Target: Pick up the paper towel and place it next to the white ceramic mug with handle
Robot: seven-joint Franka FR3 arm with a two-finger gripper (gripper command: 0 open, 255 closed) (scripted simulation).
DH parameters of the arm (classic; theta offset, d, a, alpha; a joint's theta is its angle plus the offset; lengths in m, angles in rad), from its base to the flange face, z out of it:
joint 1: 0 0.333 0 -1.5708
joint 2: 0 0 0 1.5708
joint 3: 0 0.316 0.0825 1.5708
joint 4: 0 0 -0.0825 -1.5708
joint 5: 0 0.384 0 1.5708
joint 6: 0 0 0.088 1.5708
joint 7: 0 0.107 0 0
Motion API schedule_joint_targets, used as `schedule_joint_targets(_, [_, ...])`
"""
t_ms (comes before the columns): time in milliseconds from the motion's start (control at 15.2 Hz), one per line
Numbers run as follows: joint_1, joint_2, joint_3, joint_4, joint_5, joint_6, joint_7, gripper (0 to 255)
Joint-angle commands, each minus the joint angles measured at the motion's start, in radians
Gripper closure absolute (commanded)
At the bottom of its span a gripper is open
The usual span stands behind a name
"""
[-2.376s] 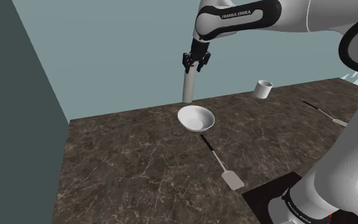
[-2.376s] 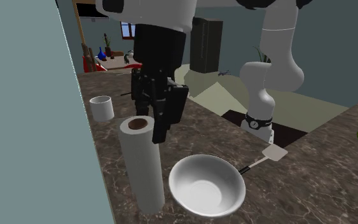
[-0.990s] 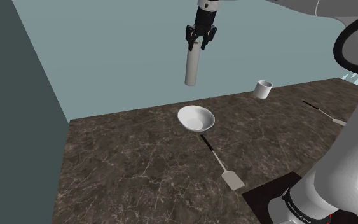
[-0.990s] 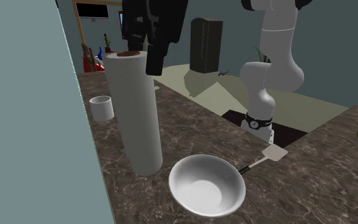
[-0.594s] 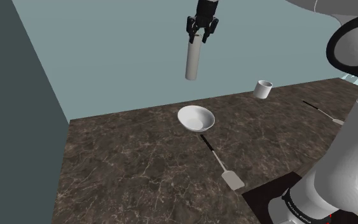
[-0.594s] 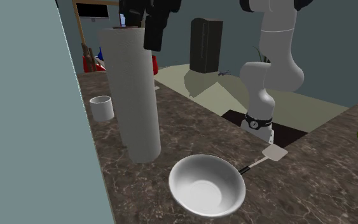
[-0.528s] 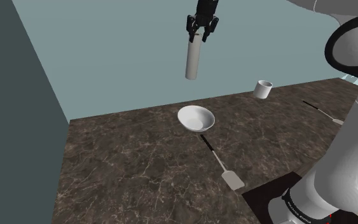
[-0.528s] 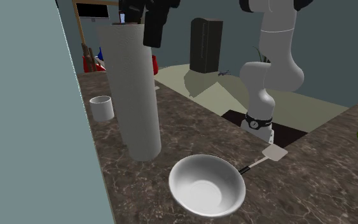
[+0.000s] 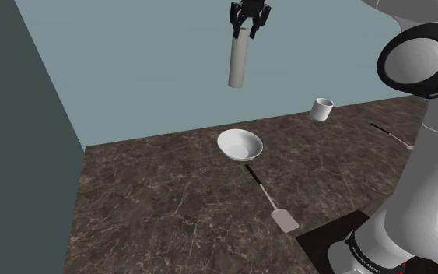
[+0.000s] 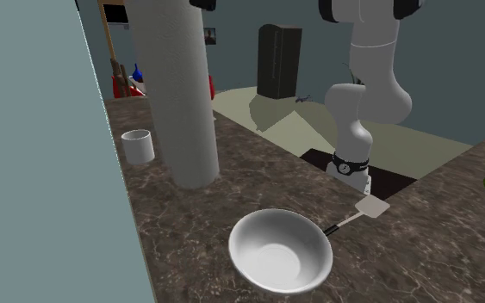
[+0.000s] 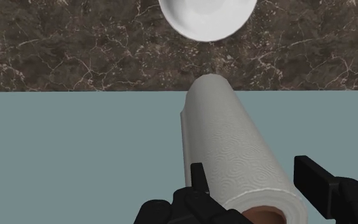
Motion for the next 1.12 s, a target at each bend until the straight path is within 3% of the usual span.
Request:
schedule_joint_targets(0, [0.002, 0.029, 0.000, 0.070, -0.001, -0.042, -0.001, 255])
schedule_joint_targets(264, [0.006, 0.127, -0.001, 0.287, -0.005, -0.161, -0.006, 255])
schedule_joint_targets(528, [-0.066, -0.039, -0.021, -0.004, 0.023, -0.033, -0.083, 255])
schedule_joint_targets(1056, [-0.182, -0.186, -0.089, -0.267, 0.068, 0.084, -0.257, 255])
